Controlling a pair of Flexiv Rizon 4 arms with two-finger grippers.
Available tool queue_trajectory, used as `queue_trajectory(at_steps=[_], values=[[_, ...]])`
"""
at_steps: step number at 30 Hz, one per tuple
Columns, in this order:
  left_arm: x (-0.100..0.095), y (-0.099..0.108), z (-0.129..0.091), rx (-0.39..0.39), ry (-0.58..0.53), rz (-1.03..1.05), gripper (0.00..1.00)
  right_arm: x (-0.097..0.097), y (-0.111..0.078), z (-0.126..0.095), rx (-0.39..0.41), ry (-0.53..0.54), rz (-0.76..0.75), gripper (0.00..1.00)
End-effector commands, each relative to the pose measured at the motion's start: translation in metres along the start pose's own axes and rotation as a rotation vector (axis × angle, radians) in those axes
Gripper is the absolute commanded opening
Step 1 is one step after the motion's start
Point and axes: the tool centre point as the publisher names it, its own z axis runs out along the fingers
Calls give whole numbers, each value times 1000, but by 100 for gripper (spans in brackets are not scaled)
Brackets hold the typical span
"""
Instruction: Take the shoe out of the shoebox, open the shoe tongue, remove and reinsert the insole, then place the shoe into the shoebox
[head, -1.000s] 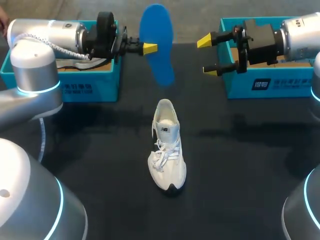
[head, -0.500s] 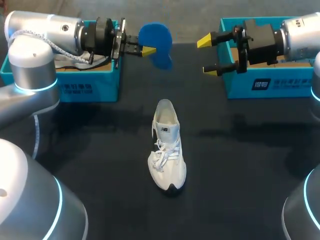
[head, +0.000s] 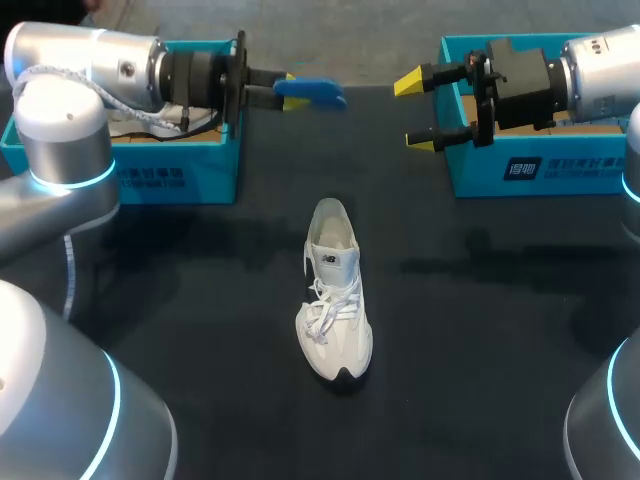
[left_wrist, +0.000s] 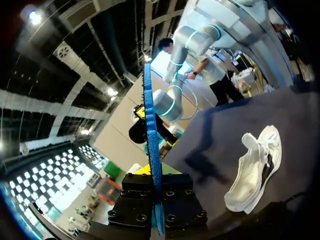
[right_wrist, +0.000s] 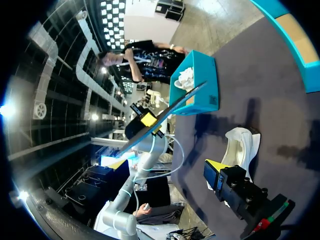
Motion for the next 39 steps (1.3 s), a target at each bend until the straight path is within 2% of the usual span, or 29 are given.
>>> queue_trajectory(at_steps=[1, 7, 12, 18, 34, 39], values=[[6, -2, 0, -33, -88, 213, 0, 0, 1, 2, 0, -2, 1, 100], [4, -2, -1, -98, -135, 521, 0, 0, 1, 2, 0, -2, 1, 100], [3, -2, -1, -156, -159, 689, 0, 0, 1, 2, 0, -2, 1, 100], [4, -4, -1, -153, -151, 800, 0, 0, 1, 2, 0, -2, 1, 100], [3, -8, -1, -175, -134, 757, 0, 0, 1, 2, 0, -2, 1, 100], [4, -11, 1, -177, -129, 769, 0, 0, 8, 17, -19, -14, 8, 100]])
